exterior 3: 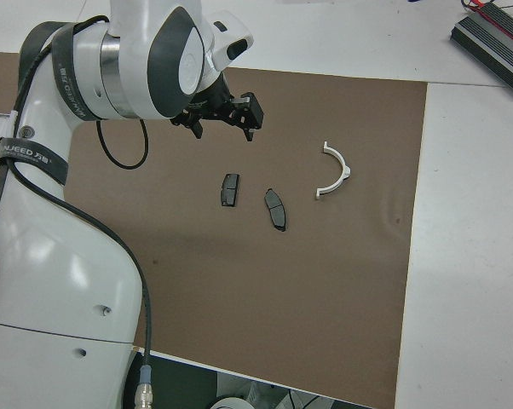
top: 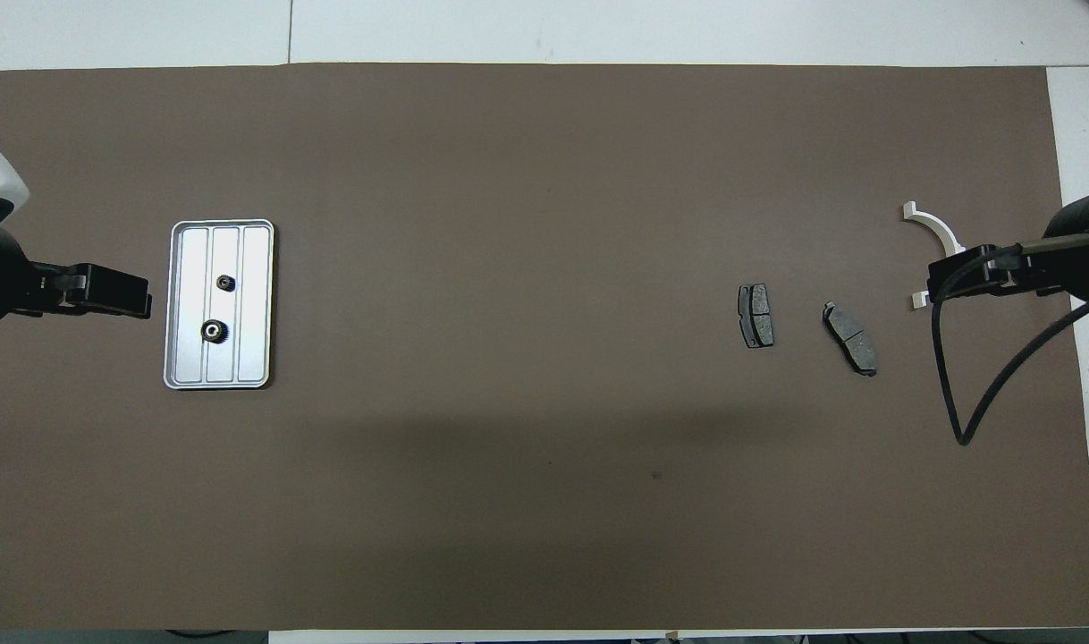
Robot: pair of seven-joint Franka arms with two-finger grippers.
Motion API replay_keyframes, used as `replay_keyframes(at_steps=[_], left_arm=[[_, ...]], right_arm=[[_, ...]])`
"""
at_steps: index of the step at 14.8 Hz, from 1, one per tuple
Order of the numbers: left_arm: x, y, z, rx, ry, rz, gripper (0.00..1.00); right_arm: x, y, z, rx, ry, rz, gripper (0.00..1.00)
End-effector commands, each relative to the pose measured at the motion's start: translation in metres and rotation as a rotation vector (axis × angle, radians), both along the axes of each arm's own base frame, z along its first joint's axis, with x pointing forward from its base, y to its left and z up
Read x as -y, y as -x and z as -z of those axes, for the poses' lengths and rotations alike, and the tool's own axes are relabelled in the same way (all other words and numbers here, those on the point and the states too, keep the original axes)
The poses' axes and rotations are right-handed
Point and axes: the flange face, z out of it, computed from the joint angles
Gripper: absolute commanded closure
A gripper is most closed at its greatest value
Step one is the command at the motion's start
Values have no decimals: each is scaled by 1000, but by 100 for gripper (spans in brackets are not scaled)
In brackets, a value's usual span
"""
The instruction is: Place bearing gear from tray to pile
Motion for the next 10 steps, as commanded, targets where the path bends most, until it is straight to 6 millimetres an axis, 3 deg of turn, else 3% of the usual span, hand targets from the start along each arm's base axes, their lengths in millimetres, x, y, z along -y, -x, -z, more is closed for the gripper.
replay_keyframes(at_steps=[1,5,8,9,10], left_arm=[[-2,2,-2,0,7,29,0],[2,7,-1,-5,7,12,0],[-8,21,20,-1,-27,-41,0],[-15,19,21,23,-29,-39,2],[-44,19,31,21,-22,-74,4]], right_arm=[[1,3,-3,23,-13,21,0],[1,3,-2,21,-13,22,0],[2,3,-3,24,-13,22,0],[3,3,-2,23,-13,24,0],[3,3,-3,23,-14,24,0]])
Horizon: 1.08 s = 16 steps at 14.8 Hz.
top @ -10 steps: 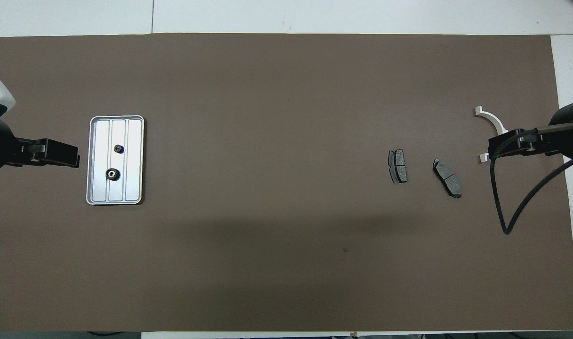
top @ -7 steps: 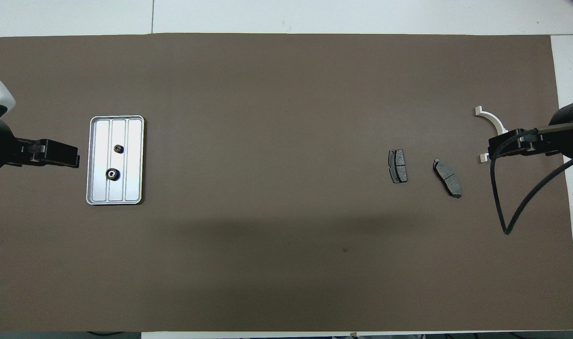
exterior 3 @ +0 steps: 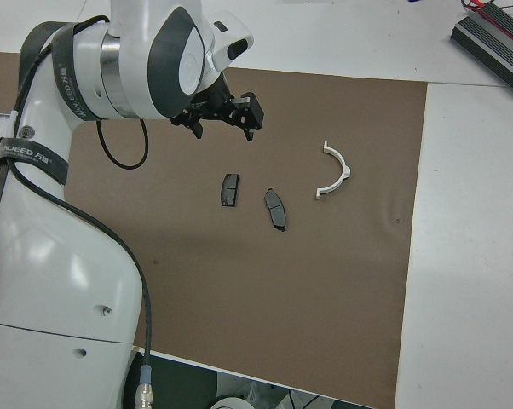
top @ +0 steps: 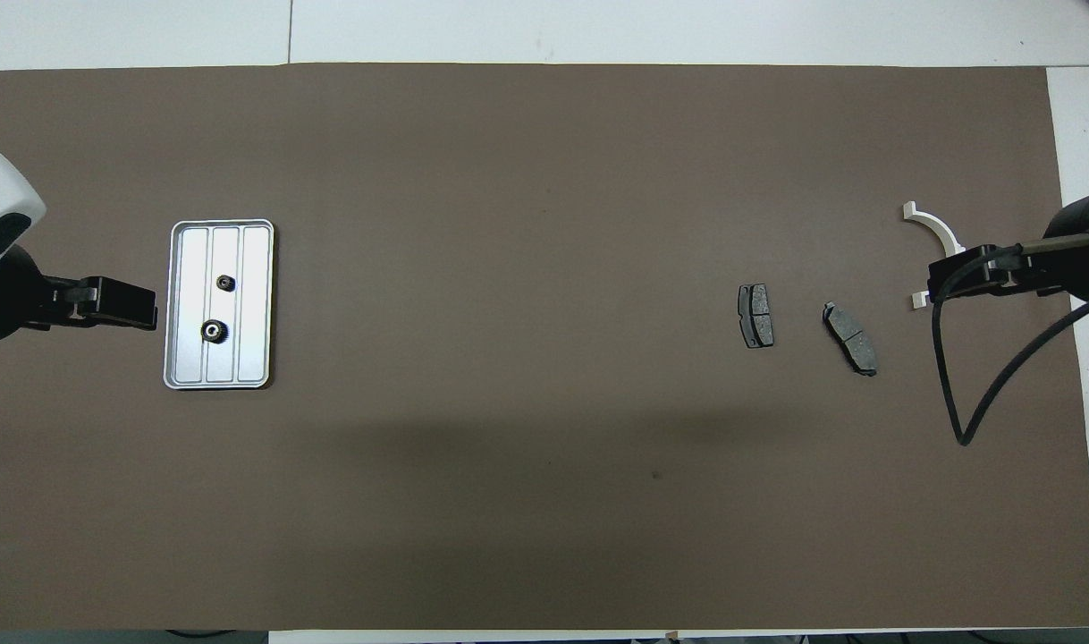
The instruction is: Place bearing gear from tray to pile
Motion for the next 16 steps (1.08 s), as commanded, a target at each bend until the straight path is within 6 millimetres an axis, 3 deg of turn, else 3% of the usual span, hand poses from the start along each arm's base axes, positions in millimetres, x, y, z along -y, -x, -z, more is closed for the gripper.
replay_keyframes(at_steps=[1,3,6,9,11,16], left_arm=[[-53,9,23,26,10,-22,4],[-71,-4,63,50,14,19,0],[-88,-35,145,29,23,52,0],[-109,-32,209,78,20,85,0],[-109,-32,234,70,23,86,0],[-97,-38,257,62,29,106,0]], right_arm=[[2,3,-2,21,-14,23,0],[5,3,-2,23,-13,27,0],[3,2,-2,29,-14,27,0],[2,1,-4,35,-15,24,0],[1,1,-4,35,-15,22,0],[-2,1,-4,36,-25,20,0]])
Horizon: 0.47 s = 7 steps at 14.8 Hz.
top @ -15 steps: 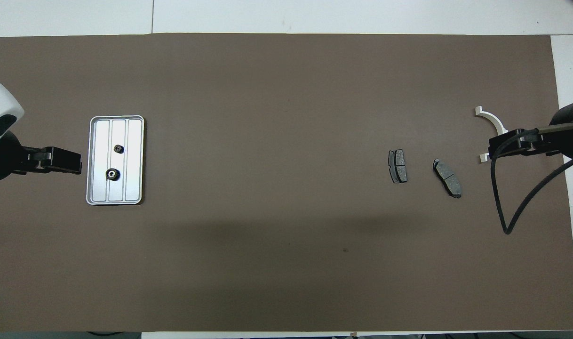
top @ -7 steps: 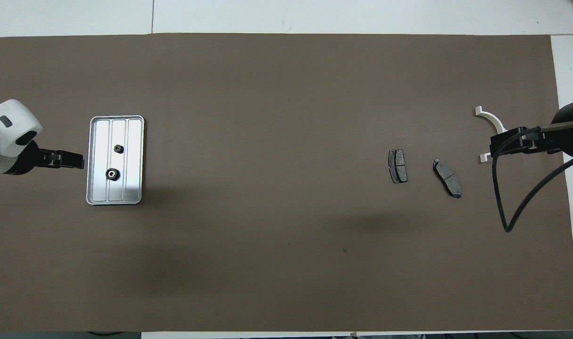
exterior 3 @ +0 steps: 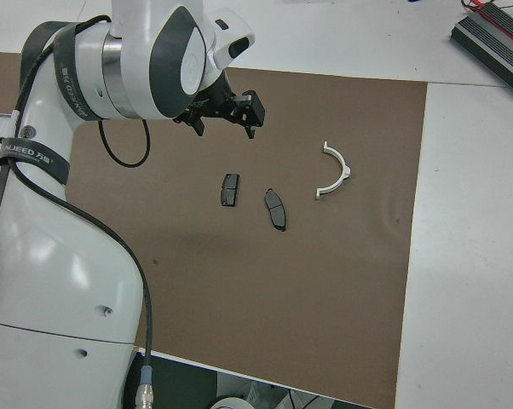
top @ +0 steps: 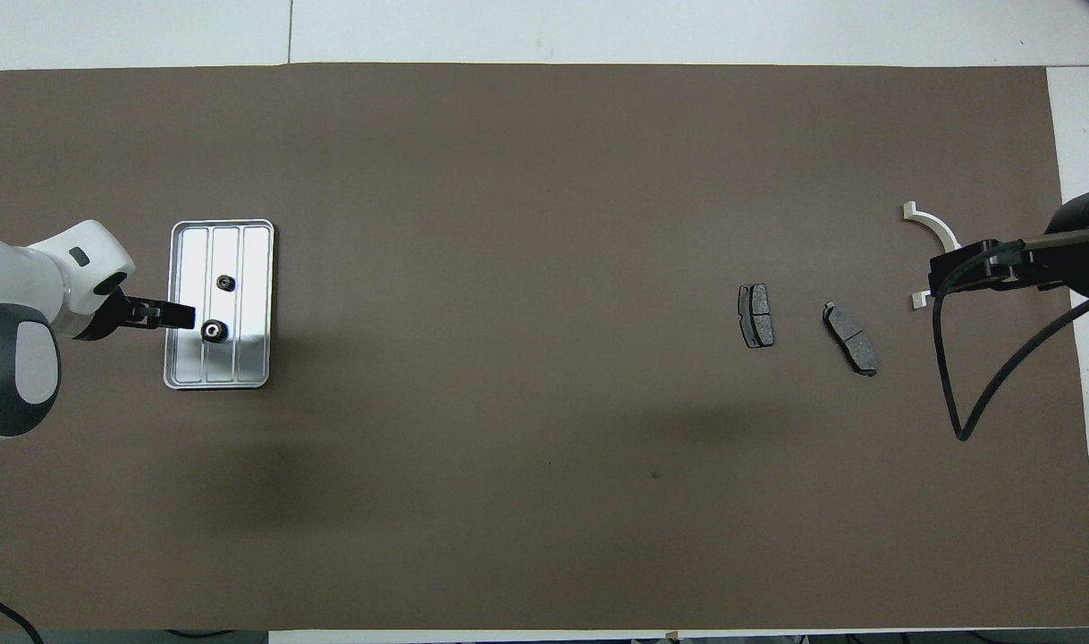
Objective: Place bearing gear from tray to pile
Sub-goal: 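Reach the left gripper down to the tray and grasp a black gear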
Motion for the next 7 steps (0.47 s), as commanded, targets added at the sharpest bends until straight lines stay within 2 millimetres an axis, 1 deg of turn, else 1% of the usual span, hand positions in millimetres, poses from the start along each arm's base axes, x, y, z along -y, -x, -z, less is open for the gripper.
replay_keyframes(at_steps=[1,3,5,7], left_arm=[[16,-2,19,13,6,38,0],[19,-4,31,7,9,47,0],[32,-5,33,4,10,67,0],[35,-5,37,-2,10,72,0]], right_arm=[[-1,3,-2,18,-30,22,0],[-2,3,-2,18,-30,19,0],[-2,3,-2,17,-31,16,0],[-2,4,-4,19,-31,14,0]])
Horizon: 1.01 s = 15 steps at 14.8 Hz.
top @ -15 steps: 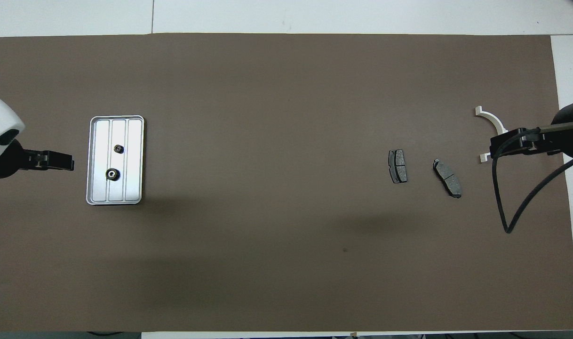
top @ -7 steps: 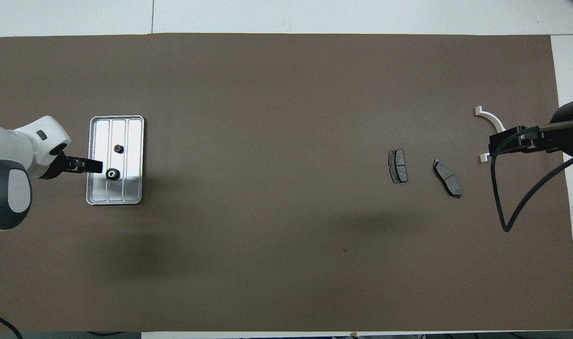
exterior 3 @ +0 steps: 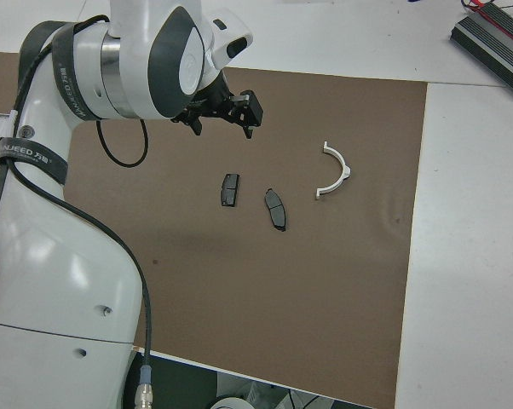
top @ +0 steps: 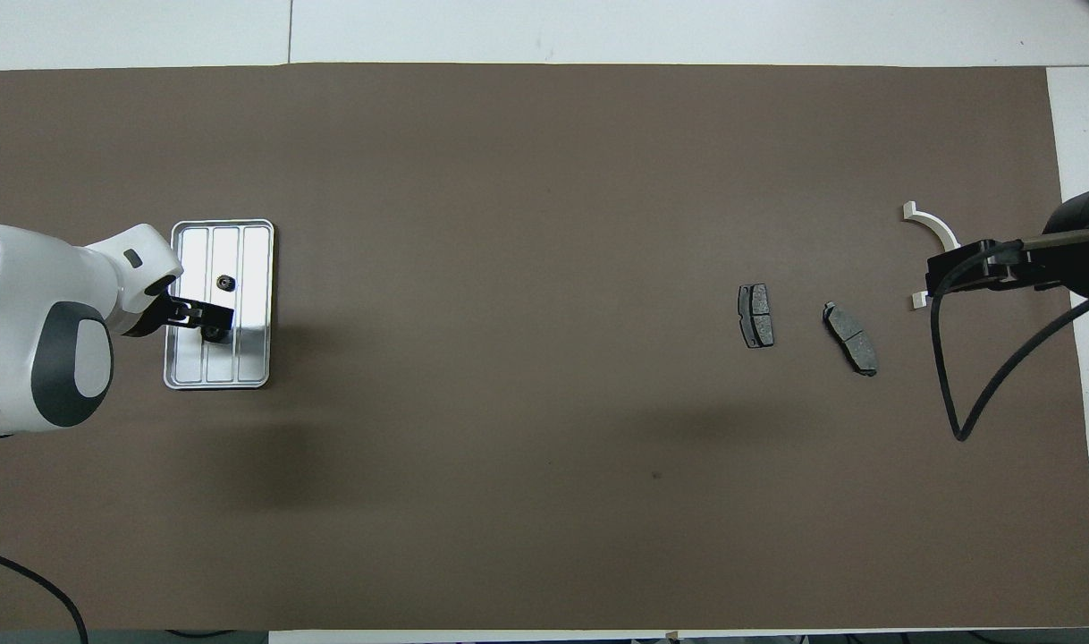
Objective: Place bearing gear from tray to pile
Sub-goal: 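Reach the left gripper down to the tray and grasp a black gear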
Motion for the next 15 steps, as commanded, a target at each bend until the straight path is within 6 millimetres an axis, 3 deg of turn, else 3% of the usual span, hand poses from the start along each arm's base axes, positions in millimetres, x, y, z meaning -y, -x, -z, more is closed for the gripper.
replay_keyframes(at_steps=[1,15], left_arm=[[3,1,7,5,4,12,1],[-2,12,23,-26,9,-12,3]], right_arm=[[-1,4,-4,20,-25,15,0],[-1,4,-8,31,-26,16,0]])
